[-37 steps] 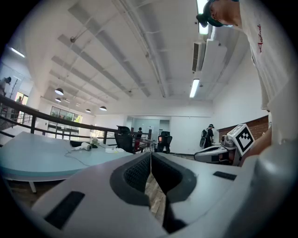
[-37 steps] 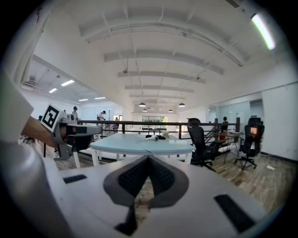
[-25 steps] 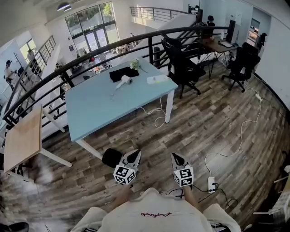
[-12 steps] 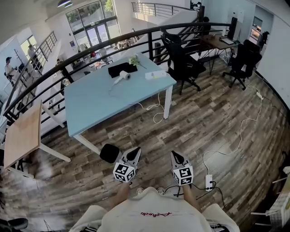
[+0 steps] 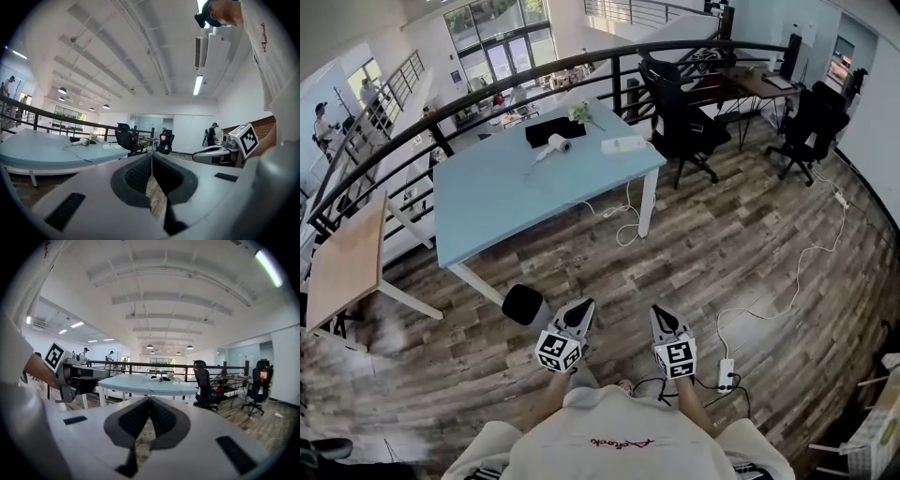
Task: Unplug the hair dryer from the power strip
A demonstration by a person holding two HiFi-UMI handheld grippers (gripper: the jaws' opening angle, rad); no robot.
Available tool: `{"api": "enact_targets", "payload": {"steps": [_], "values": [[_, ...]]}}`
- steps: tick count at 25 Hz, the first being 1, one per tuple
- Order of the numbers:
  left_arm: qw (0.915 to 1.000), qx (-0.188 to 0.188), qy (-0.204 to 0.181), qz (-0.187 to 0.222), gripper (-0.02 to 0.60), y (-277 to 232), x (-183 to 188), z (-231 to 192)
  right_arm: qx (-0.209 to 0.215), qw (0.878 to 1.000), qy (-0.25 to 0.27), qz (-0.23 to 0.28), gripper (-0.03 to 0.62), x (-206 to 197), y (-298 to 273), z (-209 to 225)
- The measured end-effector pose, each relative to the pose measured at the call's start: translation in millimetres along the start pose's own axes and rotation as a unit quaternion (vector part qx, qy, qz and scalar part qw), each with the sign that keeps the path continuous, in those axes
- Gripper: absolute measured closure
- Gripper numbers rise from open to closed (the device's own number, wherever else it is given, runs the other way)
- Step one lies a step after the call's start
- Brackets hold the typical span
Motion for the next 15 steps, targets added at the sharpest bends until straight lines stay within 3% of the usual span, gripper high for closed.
{"api": "enact_targets", "payload": {"steps": [8,15], "values": [[0.9999,-0.007,-0.011,-0.008,0.568,-10.6,-4.3,-2.2,0.005,1.0,0.004,-0.002,0.576,1.7,-16.1,7.7],[0.9998,-0.018,-0.007,-0.001,0.568,-41.8,-5.6,-28.7,0.001,1.0,0.015,-0.005,0.576,5.2,-50.7,20.8]]}}
Point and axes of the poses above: the fingertips, and each gripper's own axes: y backward along the fingers, z to its right, x out of its top, the point moved 3 cm from there along y, backward along the fingers, and after that the axes turned 3 degrees about -y, right-handed, at the moved point
